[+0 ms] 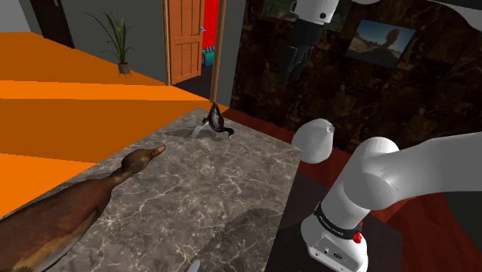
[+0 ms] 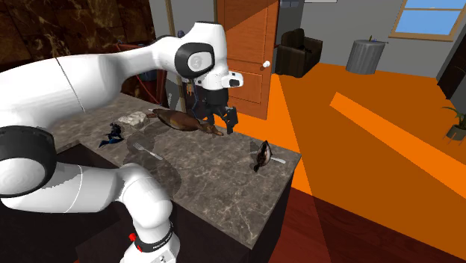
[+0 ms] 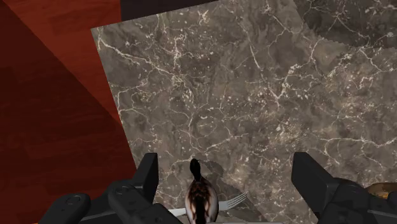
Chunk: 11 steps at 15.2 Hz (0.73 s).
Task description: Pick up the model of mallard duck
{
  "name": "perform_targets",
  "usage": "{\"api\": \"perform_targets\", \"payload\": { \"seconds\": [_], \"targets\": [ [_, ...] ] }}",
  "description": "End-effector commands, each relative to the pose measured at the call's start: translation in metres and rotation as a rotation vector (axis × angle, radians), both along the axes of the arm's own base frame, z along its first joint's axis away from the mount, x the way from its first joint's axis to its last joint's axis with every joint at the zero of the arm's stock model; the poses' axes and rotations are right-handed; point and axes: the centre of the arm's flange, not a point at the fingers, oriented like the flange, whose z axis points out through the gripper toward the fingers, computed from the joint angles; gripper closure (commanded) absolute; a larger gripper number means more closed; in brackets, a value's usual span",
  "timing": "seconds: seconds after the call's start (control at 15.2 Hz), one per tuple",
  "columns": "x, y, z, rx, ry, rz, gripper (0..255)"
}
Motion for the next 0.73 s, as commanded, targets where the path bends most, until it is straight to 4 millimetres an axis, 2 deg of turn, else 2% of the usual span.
{"api": "perform_targets", "payload": {
  "seconds": [0.0, 0.66],
  "targets": [
    [0.000, 0.000, 0.000, 0.000, 0.000, 0.000, 0],
    [0.091, -0.017, -0.098, 0.018, 0.026, 0.069, 0]
  ]
}}
